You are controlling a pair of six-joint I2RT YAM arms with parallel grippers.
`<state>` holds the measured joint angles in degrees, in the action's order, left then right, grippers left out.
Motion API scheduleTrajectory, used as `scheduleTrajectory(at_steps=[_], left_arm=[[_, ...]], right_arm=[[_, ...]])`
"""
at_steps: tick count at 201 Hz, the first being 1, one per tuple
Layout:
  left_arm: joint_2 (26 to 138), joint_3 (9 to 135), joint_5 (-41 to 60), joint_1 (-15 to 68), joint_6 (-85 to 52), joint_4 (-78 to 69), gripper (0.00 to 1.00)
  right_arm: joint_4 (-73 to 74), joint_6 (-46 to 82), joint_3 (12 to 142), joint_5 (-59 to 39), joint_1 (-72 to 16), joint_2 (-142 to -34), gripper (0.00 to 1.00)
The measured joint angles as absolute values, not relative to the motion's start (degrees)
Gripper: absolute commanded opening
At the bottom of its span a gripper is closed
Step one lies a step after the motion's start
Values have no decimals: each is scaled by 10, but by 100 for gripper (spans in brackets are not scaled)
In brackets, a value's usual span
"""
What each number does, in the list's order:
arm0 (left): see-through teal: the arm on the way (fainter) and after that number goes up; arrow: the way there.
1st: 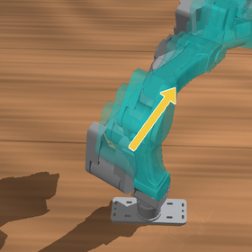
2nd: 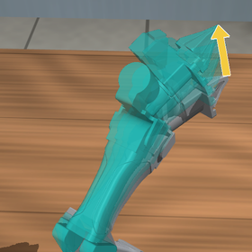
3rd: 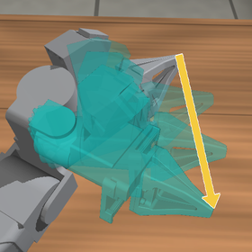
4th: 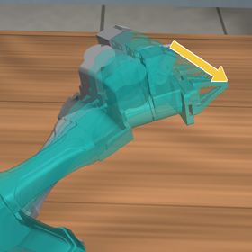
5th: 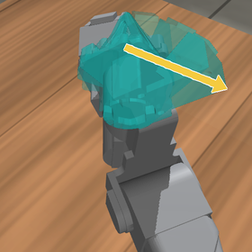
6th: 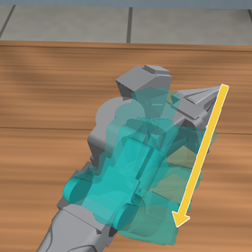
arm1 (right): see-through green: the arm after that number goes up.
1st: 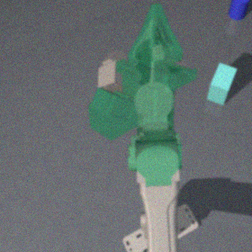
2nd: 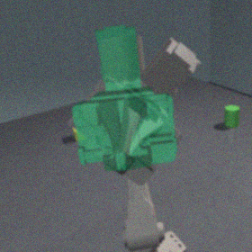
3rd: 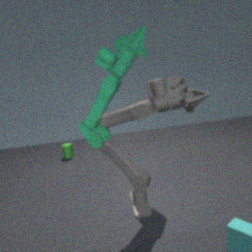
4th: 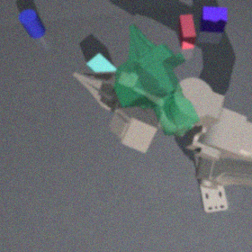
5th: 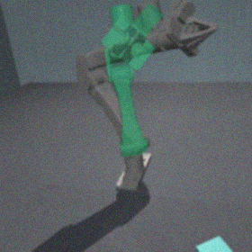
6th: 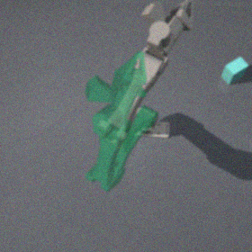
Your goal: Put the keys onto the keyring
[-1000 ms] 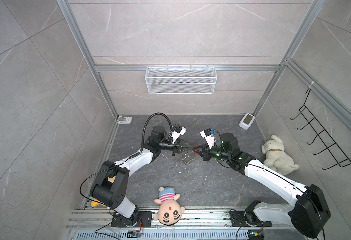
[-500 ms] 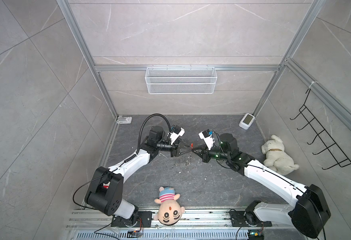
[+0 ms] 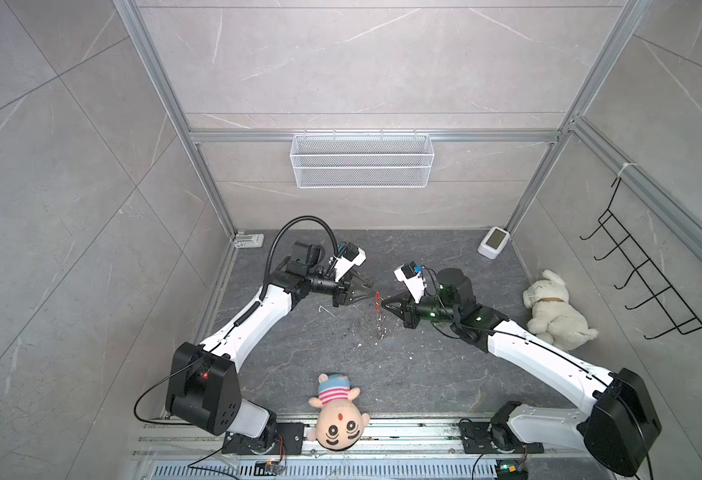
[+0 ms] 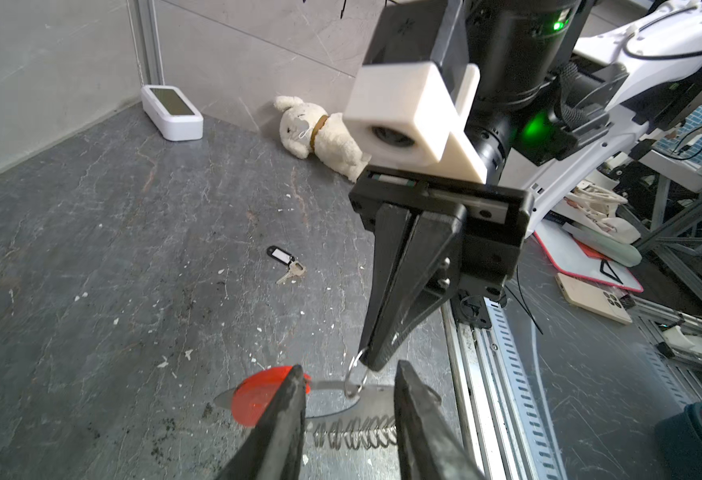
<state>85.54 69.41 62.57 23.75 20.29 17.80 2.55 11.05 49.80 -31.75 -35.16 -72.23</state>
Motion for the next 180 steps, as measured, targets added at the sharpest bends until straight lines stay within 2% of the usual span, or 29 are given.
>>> scheduleTrajectory(at_steps=[38,101,124,154,180], left_arm=[[894,728,655,237,236,247,36],[894,696,694,237,219,230,33],[882,637,674,237,152,132,31],[845,516,610,237,19,-59,22],[827,473,575,243,-56,-167,22]], right_arm=[[24,109,498,-317,-356,-722,0],[45,119,492,-296,-357,-710,0],[101,149,465,-277,-357,-695,0],[188,192,429,-249,-357,-690,0],[247,222,420,-235,-357,-691,0]])
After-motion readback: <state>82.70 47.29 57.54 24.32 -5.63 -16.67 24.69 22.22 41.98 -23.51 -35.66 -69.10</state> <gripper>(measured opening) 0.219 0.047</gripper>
